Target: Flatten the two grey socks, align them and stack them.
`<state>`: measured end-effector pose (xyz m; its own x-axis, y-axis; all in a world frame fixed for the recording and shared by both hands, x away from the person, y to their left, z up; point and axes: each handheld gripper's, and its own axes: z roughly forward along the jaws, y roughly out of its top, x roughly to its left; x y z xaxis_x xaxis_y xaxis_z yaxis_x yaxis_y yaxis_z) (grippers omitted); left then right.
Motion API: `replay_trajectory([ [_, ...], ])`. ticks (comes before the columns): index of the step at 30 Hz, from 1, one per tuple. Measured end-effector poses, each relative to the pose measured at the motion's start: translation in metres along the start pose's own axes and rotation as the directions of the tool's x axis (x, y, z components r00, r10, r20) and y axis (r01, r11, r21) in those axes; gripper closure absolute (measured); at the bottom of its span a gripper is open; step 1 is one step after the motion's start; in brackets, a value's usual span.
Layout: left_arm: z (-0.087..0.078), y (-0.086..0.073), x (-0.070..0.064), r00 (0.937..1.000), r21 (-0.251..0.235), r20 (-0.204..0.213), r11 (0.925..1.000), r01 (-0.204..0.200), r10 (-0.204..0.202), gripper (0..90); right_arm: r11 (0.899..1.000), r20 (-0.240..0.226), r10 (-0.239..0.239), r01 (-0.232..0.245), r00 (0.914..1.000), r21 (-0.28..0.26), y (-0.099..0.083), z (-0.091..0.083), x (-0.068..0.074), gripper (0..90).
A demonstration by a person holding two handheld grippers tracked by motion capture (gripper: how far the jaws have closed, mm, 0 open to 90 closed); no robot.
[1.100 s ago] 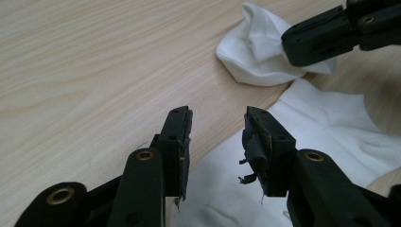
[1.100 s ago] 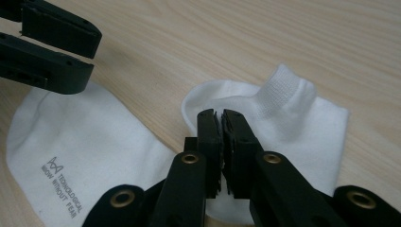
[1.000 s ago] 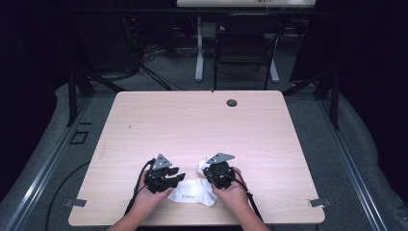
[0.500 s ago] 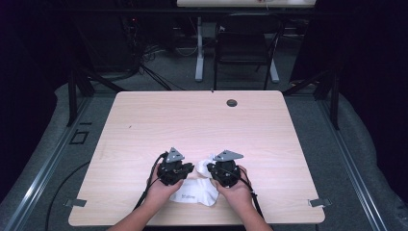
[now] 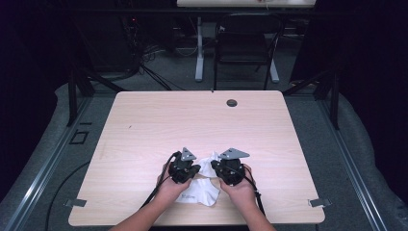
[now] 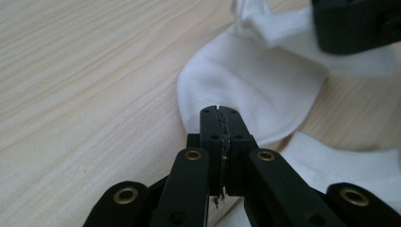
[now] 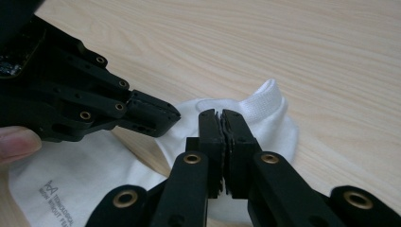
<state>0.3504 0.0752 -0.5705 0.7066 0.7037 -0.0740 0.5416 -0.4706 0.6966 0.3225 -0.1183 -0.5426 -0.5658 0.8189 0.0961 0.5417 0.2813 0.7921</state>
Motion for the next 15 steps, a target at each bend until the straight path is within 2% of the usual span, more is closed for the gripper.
replay_trajectory([
  [4,0.001,0.0,0.005,0.9999,0.02,-0.01,0.9998,0.009,-0.009,89.1,1.0,0.002,0.014,-0.014,0.9999,-0.012,0.002,-0.003,-0.006,87.7],
  [10,0.0,-0.002,0.013,0.9994,0.036,-0.033,0.9993,0.014,-0.013,89.0,1.0,0.027,0.001,-0.001,0.9996,-0.008,0.001,-0.011,-0.015,87.7],
  [15,-0.004,-0.004,0.025,0.9978,0.041,-0.059,0.9987,0.032,-0.03,88.9,1.0,0.046,0.03,-0.031,0.9985,0.001,-0.005,-0.015,-0.026,87.7],
])
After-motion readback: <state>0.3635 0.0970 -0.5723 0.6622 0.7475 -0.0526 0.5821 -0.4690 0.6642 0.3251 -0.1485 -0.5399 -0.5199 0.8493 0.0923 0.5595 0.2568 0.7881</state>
